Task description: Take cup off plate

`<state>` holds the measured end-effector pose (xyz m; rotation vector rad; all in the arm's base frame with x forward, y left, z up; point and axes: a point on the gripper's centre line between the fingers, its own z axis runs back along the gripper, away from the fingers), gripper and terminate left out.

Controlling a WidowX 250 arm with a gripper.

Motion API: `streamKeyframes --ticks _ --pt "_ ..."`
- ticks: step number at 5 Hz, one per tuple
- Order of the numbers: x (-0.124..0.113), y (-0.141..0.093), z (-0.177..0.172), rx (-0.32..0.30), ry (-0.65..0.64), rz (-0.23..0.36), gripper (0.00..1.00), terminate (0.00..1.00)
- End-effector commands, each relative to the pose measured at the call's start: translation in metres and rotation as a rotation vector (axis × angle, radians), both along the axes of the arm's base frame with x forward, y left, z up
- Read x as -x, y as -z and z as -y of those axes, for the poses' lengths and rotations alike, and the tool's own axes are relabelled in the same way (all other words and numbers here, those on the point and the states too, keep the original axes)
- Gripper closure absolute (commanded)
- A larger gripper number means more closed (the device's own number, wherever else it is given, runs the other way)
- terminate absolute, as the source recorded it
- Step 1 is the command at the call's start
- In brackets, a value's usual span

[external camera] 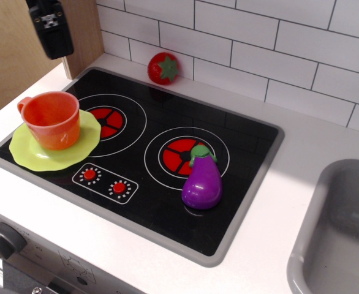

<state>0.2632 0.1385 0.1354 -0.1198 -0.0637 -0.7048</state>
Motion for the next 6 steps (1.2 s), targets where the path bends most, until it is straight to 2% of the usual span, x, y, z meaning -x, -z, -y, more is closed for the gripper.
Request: streamKeyframes --ticks 1,2,3,4,5,6 --pt "0.006 -0.012 -0.034 -0.073 0.271 0.095 0.00 0.00" --pt "0.016 -0.009 -0.049 -0.073 0.341 0.122 0.00 0.00" --pt "0.024 -0.003 -0.060 -0.101 0.364 0.112 0.00 0.00" --pt "0.032 0.010 -0.064 -0.111 0.463 0.041 0.00 0.00" --pt "0.031 0.018 -0.060 -0.103 0.595 0.036 0.00 0.00" --pt "0.030 0.025 -0.054 -0.064 0.646 0.044 0.00 0.00"
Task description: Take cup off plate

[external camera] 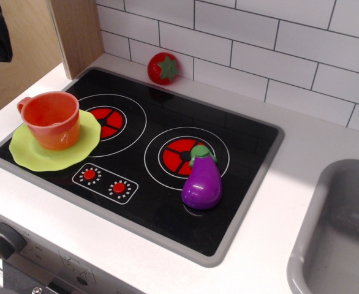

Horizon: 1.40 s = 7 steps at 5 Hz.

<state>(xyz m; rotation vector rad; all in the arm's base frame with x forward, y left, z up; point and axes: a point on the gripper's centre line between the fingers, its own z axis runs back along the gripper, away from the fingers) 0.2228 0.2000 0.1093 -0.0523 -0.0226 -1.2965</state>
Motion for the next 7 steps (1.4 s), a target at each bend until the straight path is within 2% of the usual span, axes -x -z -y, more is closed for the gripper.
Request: streamKeyframes --ticks 1,3,4,6,7 --pt "-0.011 0.011 0.018 0.003 0.067 0.001 0.00 0.00" --pt "0.000 0.038 0.037 -0.039 0.098 -0.004 0.00 0.00" --pt "0.004 0.042 0.039 -0.038 0.086 0.001 1.00 0.00" --pt "0.000 0.038 0.037 -0.012 0.005 0.006 1.00 0.00" --pt "-0.003 0.016 0.037 0.017 -0.062 0.017 1.00 0.00"
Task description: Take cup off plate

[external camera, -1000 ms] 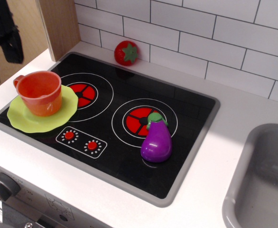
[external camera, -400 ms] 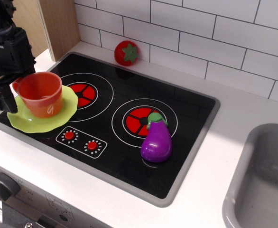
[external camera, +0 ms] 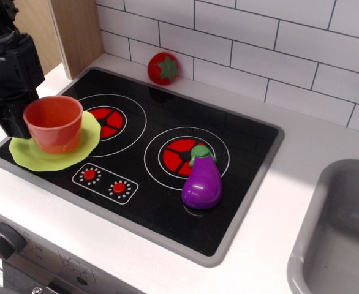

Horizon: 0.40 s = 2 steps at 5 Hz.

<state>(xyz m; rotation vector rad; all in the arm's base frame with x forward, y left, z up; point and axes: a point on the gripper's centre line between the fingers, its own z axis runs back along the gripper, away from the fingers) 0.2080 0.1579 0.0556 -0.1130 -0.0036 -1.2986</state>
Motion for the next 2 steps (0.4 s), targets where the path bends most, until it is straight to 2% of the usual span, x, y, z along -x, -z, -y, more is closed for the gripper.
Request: streamKeyframes --ticks 1,2 --pt "-0.020 -0.049 0.004 0.005 -0.142 0.095 1.00 0.00" --pt "-0.022 -0.047 0.023 -0.017 -0.190 0.100 1.00 0.00"
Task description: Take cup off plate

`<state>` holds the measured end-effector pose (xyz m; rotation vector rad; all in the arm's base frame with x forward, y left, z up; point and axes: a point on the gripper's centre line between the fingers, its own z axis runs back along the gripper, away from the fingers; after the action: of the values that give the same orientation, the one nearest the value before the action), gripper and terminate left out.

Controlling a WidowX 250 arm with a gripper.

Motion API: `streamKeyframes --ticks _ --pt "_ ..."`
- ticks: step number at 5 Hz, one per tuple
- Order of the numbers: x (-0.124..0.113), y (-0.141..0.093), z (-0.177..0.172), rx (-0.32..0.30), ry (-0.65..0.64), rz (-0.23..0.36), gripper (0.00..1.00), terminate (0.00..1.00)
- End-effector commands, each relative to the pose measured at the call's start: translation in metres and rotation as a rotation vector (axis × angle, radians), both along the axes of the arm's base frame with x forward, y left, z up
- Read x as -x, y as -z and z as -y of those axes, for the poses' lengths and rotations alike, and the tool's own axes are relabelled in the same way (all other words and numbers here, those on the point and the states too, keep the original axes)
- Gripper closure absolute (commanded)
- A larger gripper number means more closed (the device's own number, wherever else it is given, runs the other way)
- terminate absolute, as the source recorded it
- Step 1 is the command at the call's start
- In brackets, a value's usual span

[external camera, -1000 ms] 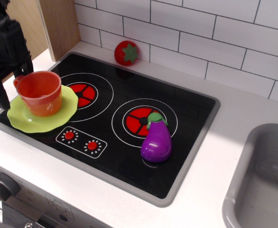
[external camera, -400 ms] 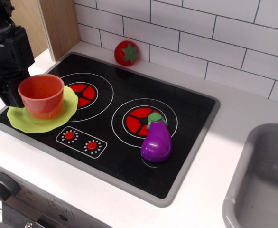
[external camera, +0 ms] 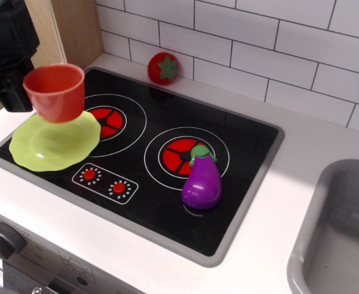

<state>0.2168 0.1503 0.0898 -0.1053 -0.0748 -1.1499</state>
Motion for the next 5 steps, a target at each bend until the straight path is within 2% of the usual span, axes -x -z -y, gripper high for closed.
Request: streamKeyframes --ticks 1,3,5 --pt "-0.015 -0.001 0.037 -0.049 -0.137 0.040 1.00 0.00" --pt "-0.017 0.018 0.069 -0.018 -0.170 0.016 1.00 0.00" --pt "-0.025 0.023 0.081 0.025 -0.287 0.076 1.00 0.00"
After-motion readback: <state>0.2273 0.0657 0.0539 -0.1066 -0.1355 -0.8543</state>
